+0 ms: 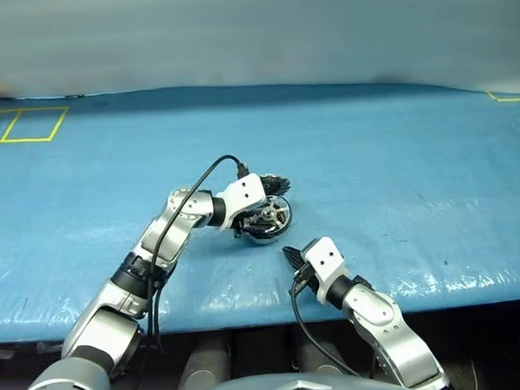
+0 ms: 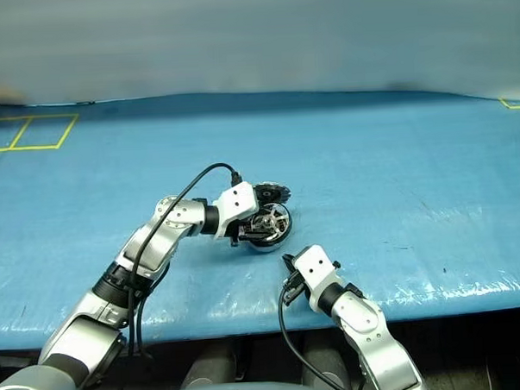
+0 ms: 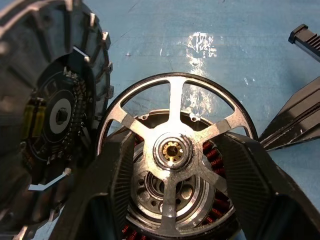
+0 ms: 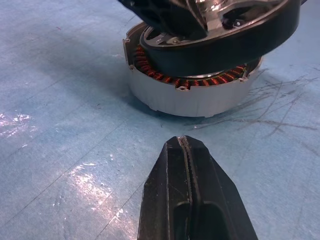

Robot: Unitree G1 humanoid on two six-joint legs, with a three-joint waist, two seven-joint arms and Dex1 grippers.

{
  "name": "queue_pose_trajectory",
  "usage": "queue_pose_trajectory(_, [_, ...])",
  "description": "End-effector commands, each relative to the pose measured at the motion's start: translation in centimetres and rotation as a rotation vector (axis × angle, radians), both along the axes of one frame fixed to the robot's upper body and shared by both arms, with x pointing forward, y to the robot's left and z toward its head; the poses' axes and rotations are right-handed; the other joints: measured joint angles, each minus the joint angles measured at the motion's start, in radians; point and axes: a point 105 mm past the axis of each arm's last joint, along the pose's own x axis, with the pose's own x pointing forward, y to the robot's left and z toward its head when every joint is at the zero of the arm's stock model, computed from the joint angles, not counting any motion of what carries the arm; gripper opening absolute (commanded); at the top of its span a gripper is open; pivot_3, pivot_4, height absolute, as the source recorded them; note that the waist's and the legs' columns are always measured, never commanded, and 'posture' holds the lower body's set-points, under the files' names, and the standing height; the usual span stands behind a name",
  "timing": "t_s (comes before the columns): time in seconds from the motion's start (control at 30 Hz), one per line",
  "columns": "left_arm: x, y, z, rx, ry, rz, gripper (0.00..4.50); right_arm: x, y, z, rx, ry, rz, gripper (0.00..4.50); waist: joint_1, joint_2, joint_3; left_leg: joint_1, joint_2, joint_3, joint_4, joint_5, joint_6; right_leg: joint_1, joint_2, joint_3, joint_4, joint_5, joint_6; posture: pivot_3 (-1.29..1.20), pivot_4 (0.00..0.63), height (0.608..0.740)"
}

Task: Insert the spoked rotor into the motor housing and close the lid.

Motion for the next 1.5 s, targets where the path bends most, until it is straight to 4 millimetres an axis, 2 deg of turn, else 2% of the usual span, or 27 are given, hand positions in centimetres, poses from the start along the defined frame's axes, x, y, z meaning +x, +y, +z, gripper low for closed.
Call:
queue_pose_trajectory(0.03, [-0.3, 0.6, -1.7, 0.052, 0.035, 0.010, 1.92, 0.2, 0.3, 1.0, 0.015, -0.046, 0.004, 0.00, 0.000, 0.000, 0.000, 0.001, 0.000, 0.000, 0.000, 0.000, 0.000, 0.002, 0.000, 0.000, 0.000, 0.000, 0.000, 0.00, 0.150, 0.740])
queue_pose_trajectory(0.17, [0.2, 0.9, -1.4, 0.037, 0.004, 0.038, 1.37, 0.3, 0.3, 1.0, 0.014, -0.046, 0.005, 0.00, 0.001, 0.000, 0.000, 0.008, 0.000, -0.001, 0.000, -0.001, -0.001, 0.008, -0.001, 0.000, -0.001, -0.001, 0.000, 0.00, 0.150, 0.740])
queue_pose_trajectory(0.3, [0.1, 1.2, 0.0, -0.065, 0.011, 0.036, 1.37, 0.2, 0.2, 0.8, 0.005, -0.045, 0.006, 0.00, 0.000, 0.000, 0.000, 0.008, 0.000, 0.000, 0.000, 0.000, -0.001, 0.008, -0.003, 0.000, -0.001, -0.001, 0.000, 0.00, 0.150, 0.740])
queue_pose_trajectory(0.47, [0.1, 2.6, 1.1, -0.121, -0.006, 0.043, 1.37, 0.1, 0.2, 0.7, 0.005, -0.039, 0.009, 0.00, -0.002, 0.000, 0.000, 0.007, 0.000, 0.000, -0.003, 0.000, 0.000, 0.006, -0.002, -0.001, -0.001, -0.001, -0.001, 0.00, 0.150, 0.740])
queue_pose_trajectory(0.73, [-0.3, 3.6, 2.0, -0.171, 0.040, 0.017, 1.37, 0.7, 0.6, 0.8, 0.005, -0.040, 0.023, 0.00, -0.004, -0.001, 0.002, 0.006, 0.001, 0.000, -0.006, 0.000, -0.001, 0.004, -0.001, -0.001, -0.001, -0.003, -0.003, 0.00, 0.150, 0.740])
queue_pose_trajectory(0.9, [0.5, 4.0, 1.5, -0.151, 0.012, 0.068, 1.37, 0.7, 0.7, 0.7, 0.005, -0.038, 0.030, 0.00, -0.002, -0.001, 0.002, 0.006, 0.000, 0.000, -0.006, -0.001, -0.001, 0.004, -0.001, -0.001, -0.001, -0.003, -0.002, 0.00, 0.150, 0.740])
queue_pose_trajectory(1.1, [0.5, 3.8, 0.4, -0.087, -0.008, 0.063, 1.37, 0.4, 0.5, 0.6, 0.003, -0.035, 0.026, 0.00, -0.002, -0.001, 0.002, 0.006, 0.000, 0.000, -0.006, -0.001, -0.001, 0.004, -0.001, -0.001, -0.001, -0.004, -0.002, 0.00, 0.150, 0.740])
queue_pose_trajectory(1.3, [0.5, 3.6, 0.6, -0.088, -0.010, 0.054, 1.37, 0.1, 0.3, 0.5, 0.001, -0.033, 0.021, 0.00, -0.002, -0.001, 0.002, 0.006, 0.000, 0.000, -0.005, -0.001, -0.001, 0.005, -0.001, -0.001, -0.001, -0.004, -0.002, 0.00, 0.150, 0.740])
queue_pose_trajectory(1.43, [0.2, 3.7, 0.5, -0.069, 0.002, 0.034, 2.51, 0.0, 0.3, 0.5, 0.002, -0.033, 0.018, 0.00, -0.003, -0.001, 0.002, 0.006, 0.000, 0.000, -0.005, -0.001, -0.001, 0.004, -0.001, -0.001, -0.001, -0.004, -0.002, 0.00, 0.150, 0.740])
queue_pose_trajectory(1.5, [-0.3, 3.4, 1.5, -0.119, 0.006, -0.004, 3.08, 0.0, 0.3, 0.5, 0.003, -0.032, 0.017, 0.00, -0.004, -0.001, 0.002, 0.006, 0.000, 0.000, -0.006, -0.001, -0.001, 0.004, -0.001, -0.001, -0.001, -0.004, -0.002, 0.00, 0.150, 0.740])
